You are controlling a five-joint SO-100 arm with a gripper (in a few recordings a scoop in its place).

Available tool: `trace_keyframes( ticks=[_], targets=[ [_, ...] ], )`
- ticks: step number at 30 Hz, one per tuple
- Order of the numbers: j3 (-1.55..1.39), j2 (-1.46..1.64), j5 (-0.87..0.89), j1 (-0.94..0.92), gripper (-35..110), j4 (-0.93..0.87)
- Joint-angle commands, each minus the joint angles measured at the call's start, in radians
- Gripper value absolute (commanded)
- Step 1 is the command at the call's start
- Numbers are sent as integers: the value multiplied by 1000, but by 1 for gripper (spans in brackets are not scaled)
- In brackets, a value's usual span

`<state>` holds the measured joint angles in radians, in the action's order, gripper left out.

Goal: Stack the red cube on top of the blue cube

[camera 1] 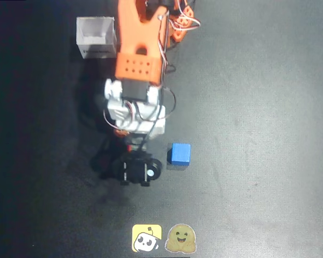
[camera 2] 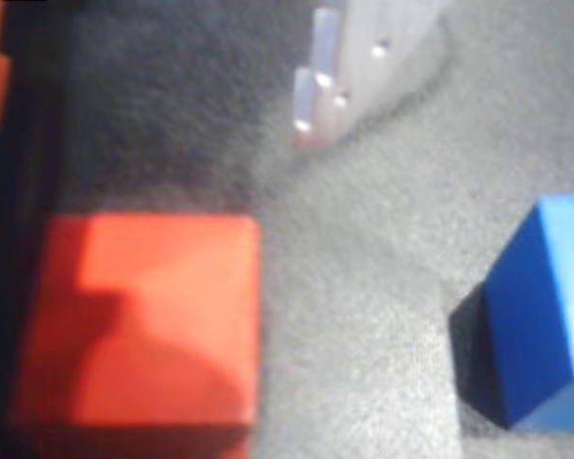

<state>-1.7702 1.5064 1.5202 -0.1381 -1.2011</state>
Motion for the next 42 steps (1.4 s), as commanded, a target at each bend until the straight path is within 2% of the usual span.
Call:
trace_keyframes(
  ticks=[1, 17, 24, 28, 32, 35, 42],
  targets=[
    [58, -18, 8, 3, 24, 20],
    [241, -204, 29, 17, 23, 32],
    [250, -242, 43, 12, 13, 38],
    [252, -250, 51, 8, 0, 40],
    [256, -242, 51, 8, 0, 29],
    [325, -241, 49, 9, 0, -69],
    [680, -265, 49, 32, 0, -465]
  ],
)
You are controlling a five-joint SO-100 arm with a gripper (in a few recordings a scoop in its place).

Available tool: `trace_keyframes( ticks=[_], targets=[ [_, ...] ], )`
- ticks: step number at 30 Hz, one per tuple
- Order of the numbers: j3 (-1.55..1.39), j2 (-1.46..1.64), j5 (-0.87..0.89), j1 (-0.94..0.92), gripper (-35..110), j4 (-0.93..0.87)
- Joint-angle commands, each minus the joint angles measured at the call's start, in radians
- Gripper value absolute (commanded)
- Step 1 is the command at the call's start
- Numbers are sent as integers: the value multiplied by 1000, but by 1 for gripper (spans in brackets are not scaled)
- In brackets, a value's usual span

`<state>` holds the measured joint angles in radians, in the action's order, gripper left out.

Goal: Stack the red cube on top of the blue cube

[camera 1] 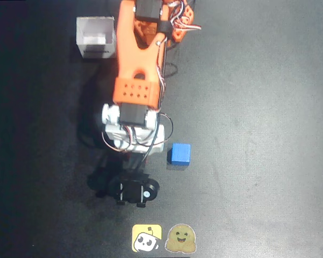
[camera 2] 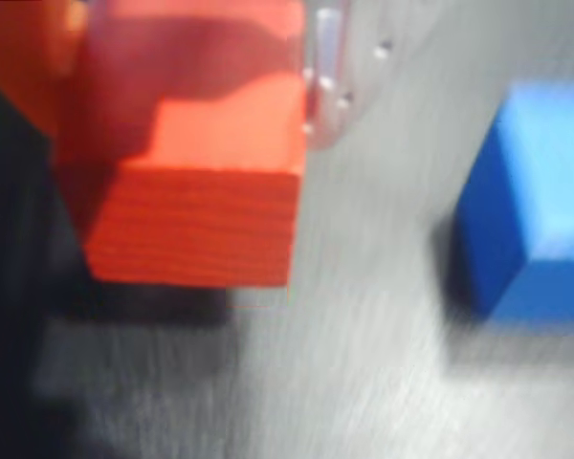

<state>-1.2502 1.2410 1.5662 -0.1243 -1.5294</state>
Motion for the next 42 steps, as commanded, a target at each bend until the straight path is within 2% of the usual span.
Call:
trace_keyframes(
  ticks=[1, 6, 20, 42],
  targets=[
    [201, -8, 3, 25, 0, -176],
    [236, -5, 12, 95, 0, -206],
    [227, -69, 155, 282, 0, -98],
    [238, -117, 161, 253, 0, 23]
  ],
)
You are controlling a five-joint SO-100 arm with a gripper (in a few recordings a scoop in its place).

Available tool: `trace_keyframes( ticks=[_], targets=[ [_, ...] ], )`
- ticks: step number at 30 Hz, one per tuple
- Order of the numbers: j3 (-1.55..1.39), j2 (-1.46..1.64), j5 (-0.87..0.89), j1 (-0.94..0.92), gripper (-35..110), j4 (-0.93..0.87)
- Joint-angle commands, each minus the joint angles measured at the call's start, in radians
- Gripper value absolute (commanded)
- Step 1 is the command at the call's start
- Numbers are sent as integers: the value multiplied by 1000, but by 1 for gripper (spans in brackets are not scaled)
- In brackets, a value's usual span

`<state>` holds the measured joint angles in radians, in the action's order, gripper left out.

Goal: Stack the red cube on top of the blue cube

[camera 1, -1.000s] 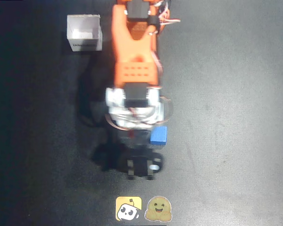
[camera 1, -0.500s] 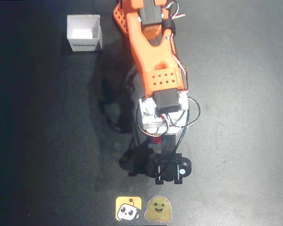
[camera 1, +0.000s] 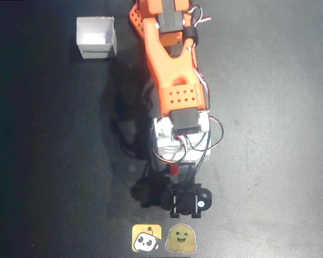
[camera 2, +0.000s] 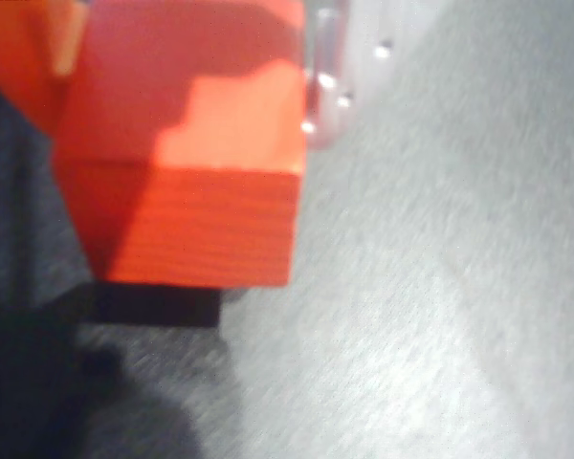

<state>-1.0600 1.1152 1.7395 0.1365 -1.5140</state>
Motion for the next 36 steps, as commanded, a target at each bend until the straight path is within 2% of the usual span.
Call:
trace_keyframes(
  ticks=[1, 16, 36],
  targets=[
    [51, 11, -18, -9, 0, 5],
    [41, 23, -63, -11, 0, -156],
    [-18, 48, -58, 20, 0, -100]
  ],
)
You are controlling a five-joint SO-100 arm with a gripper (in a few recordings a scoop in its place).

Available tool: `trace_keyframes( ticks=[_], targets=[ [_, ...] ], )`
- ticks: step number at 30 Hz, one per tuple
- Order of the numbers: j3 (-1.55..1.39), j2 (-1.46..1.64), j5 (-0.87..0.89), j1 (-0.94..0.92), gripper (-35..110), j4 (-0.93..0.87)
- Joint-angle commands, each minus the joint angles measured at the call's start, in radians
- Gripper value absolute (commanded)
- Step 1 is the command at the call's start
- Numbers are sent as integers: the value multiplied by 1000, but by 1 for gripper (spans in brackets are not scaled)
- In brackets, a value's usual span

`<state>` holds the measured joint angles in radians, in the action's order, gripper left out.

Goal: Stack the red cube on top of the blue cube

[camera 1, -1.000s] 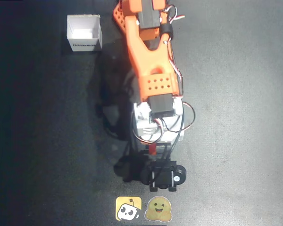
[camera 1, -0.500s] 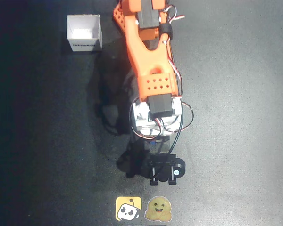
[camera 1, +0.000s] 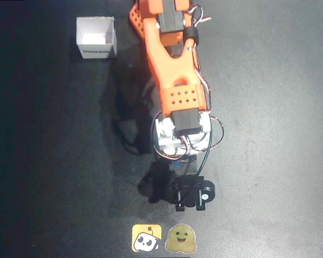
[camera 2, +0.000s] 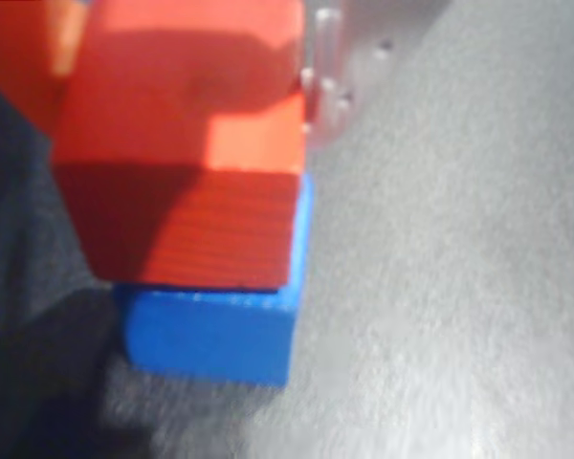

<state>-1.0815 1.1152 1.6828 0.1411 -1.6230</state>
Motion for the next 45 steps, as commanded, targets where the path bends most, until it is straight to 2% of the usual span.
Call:
trace_keyframes(
  ticks=[1, 34, 45],
  targets=[
    [3, 48, -2, 17, 0, 12],
    [-48, 57, 11, 18, 4, 37],
    [-48, 63, 17, 18, 15, 43]
  ],
)
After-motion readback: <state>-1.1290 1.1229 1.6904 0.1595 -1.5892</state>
